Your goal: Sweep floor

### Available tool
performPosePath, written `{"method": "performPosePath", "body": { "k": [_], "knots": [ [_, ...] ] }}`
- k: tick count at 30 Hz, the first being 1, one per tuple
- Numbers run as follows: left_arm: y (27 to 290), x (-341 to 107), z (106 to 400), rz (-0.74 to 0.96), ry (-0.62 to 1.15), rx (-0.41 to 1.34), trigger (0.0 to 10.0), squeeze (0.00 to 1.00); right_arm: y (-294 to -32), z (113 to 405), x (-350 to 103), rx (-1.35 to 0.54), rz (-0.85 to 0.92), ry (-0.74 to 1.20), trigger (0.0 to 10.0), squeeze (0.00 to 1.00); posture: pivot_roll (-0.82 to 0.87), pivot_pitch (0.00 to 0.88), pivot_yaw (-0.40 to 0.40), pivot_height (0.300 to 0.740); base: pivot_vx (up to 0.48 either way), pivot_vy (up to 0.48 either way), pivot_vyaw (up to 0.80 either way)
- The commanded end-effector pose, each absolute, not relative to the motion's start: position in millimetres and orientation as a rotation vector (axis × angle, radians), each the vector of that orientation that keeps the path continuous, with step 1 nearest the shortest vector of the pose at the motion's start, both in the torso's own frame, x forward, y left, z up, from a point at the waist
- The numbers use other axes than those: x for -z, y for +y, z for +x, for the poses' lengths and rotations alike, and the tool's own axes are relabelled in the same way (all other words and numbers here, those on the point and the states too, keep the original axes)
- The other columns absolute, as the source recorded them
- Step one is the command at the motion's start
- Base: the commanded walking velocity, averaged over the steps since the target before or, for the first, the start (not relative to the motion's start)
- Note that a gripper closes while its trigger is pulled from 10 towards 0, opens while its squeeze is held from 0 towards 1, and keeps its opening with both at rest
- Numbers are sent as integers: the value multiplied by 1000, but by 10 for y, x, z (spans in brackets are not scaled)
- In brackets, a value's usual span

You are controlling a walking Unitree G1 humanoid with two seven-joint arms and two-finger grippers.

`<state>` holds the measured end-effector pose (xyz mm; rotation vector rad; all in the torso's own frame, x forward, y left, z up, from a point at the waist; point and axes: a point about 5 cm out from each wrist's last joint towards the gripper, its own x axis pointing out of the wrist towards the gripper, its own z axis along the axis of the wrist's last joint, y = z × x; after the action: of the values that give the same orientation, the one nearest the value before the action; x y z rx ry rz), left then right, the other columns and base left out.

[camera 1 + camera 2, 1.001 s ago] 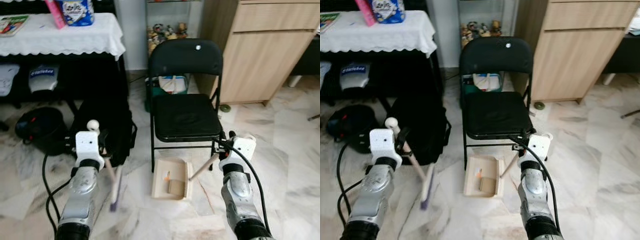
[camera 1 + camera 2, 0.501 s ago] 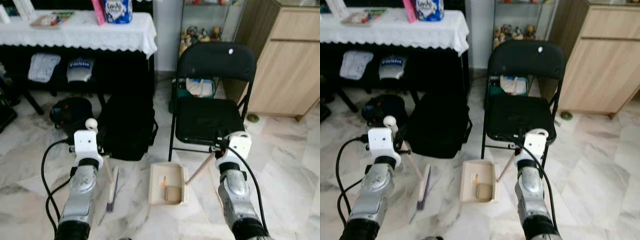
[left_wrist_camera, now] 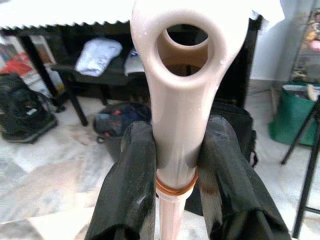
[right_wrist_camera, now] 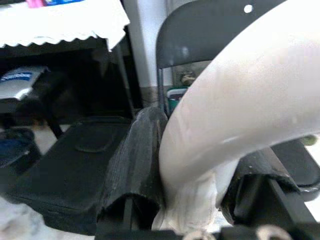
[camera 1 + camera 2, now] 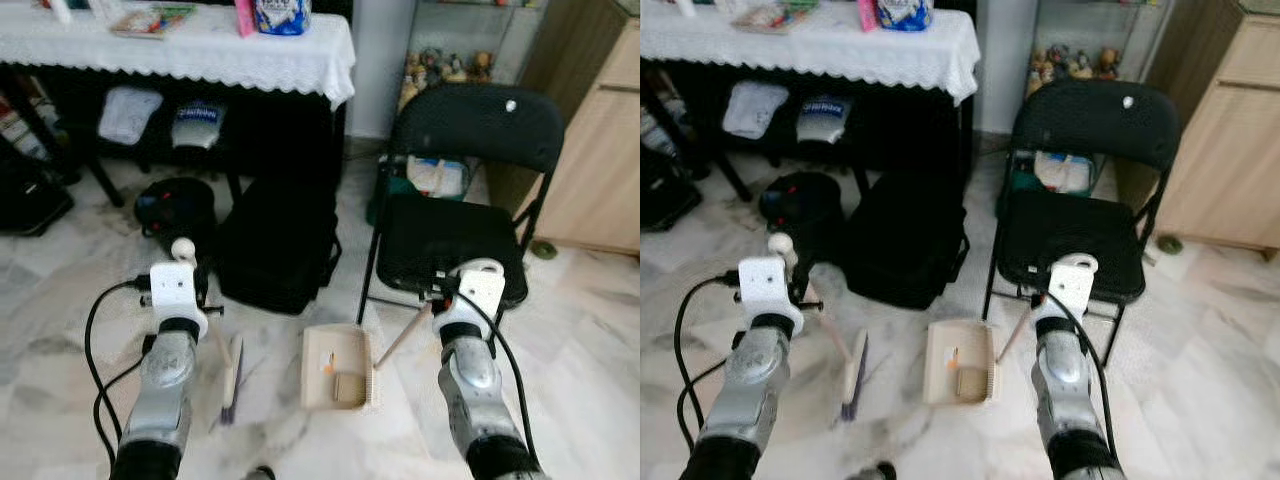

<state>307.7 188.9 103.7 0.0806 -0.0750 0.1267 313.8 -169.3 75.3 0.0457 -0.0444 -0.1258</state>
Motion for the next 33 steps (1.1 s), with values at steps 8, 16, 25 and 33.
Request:
{"method": "performPosePath", "body": {
  "k": [8, 16, 25, 33],
  "knots": [
    [1897, -1122, 3097, 70, -122, -127, 10000, 0, -1666, 3169, -885, 115, 54, -106, 10000, 0, -52, 66, 5, 740, 0, 0, 800],
    [1909, -1112, 3094, 75, -118, -129, 10000, 0, -1673, 3177, -891, 114, 50, -104, 10000, 0, -67, 64, 3, 740, 0, 0, 800],
    [1901, -1109, 3096, 81, -121, -121, 10000, 0, -1670, 3162, -879, 111, 51, -102, 10000, 0, -74, 31, 8, 740, 0, 0, 800],
    [1909, -1108, 3073, 88, -127, -126, 10000, 0, -1638, 3153, -898, 100, 52, -112, 10000, 0, -78, 8, 12, 740, 0, 0, 800]
  ]
}}
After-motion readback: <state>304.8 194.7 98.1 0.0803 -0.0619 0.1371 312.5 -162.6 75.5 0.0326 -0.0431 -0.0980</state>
